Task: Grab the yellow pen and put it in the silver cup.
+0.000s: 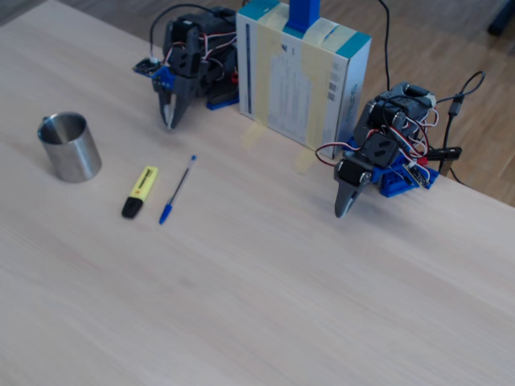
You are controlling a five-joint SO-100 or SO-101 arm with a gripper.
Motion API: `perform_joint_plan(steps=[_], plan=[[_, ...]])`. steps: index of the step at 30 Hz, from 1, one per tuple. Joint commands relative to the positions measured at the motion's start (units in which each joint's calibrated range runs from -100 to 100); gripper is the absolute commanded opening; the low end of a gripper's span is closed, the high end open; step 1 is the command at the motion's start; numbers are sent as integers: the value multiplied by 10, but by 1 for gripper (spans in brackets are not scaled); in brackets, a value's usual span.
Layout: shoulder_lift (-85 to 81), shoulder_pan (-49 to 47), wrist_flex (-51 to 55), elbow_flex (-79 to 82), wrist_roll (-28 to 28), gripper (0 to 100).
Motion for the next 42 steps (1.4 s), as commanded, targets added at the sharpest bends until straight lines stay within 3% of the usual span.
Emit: perform_joint_plan(steps=[1, 29, 32, 38, 42], plan=[[4, 2, 19, 9, 4, 3], [4, -4, 17, 9, 0, 4], [5, -16, 14, 9, 4, 12], [6, -44, 14, 9, 1, 36], [7, -44, 13, 7, 0, 44]])
